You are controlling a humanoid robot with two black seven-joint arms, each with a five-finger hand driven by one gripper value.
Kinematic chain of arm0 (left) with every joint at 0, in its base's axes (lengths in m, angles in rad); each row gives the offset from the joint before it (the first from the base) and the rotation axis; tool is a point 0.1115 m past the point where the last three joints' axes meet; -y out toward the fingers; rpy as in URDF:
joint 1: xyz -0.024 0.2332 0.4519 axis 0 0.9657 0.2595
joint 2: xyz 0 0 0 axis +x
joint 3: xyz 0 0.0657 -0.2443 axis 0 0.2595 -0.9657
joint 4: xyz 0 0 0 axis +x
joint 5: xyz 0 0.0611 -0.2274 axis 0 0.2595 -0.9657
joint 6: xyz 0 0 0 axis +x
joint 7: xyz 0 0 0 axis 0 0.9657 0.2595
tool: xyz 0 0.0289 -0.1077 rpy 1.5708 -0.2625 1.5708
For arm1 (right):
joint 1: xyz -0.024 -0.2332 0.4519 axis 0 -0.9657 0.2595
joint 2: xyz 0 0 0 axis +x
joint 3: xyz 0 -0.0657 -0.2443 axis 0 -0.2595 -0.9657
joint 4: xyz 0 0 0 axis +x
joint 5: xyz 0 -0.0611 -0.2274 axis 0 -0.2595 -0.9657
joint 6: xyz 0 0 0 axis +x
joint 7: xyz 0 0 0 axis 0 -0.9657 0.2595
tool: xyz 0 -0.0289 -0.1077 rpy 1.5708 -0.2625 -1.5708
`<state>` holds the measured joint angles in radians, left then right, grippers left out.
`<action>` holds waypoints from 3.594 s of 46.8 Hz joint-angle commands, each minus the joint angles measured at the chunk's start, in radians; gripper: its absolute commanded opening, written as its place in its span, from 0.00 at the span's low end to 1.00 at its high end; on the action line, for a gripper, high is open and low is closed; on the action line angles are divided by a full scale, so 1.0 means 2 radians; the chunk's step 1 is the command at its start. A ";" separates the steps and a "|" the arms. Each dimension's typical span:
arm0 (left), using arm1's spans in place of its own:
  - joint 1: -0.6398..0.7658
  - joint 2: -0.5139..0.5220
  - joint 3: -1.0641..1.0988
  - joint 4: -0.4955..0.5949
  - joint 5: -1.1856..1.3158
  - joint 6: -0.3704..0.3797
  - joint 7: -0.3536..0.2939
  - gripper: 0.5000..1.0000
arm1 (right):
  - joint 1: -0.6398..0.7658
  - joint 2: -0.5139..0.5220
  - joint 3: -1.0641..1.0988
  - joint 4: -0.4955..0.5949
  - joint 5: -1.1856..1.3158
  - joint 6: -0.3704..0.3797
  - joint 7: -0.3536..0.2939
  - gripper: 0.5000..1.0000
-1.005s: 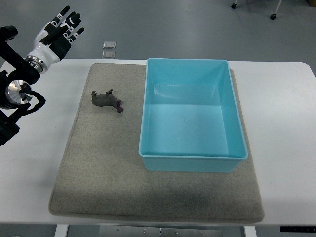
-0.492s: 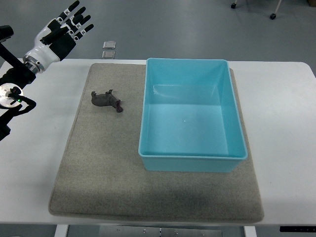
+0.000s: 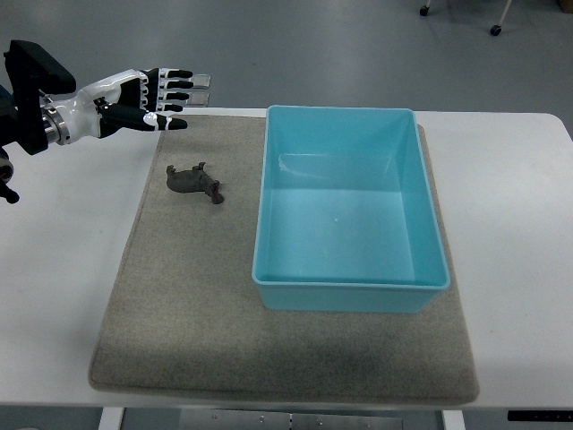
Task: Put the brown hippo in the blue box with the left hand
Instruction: 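Reach the open left hand forward over the brown hippo, then lower the left hand and close its fingers around the brown hippo, then lift the hippo with the left hand and carry it over the blue box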
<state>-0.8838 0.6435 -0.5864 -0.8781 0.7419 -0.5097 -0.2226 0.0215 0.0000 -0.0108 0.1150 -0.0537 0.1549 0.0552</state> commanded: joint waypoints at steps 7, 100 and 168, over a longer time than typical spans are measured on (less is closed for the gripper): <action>-0.023 0.046 0.066 -0.068 0.041 0.020 0.006 0.73 | 0.000 0.000 0.000 0.000 0.000 0.000 0.000 0.87; -0.166 0.024 0.401 -0.089 0.081 0.255 0.002 0.75 | 0.000 0.000 0.000 0.000 0.000 0.000 0.000 0.87; -0.170 0.011 0.418 -0.093 0.081 0.247 0.010 0.00 | 0.000 0.000 0.000 0.000 0.000 0.000 0.000 0.87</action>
<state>-1.2176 0.6592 0.2514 -1.0607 0.9036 -0.0139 -0.2022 0.0215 0.0000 -0.0107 0.1150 -0.0537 0.1549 0.0552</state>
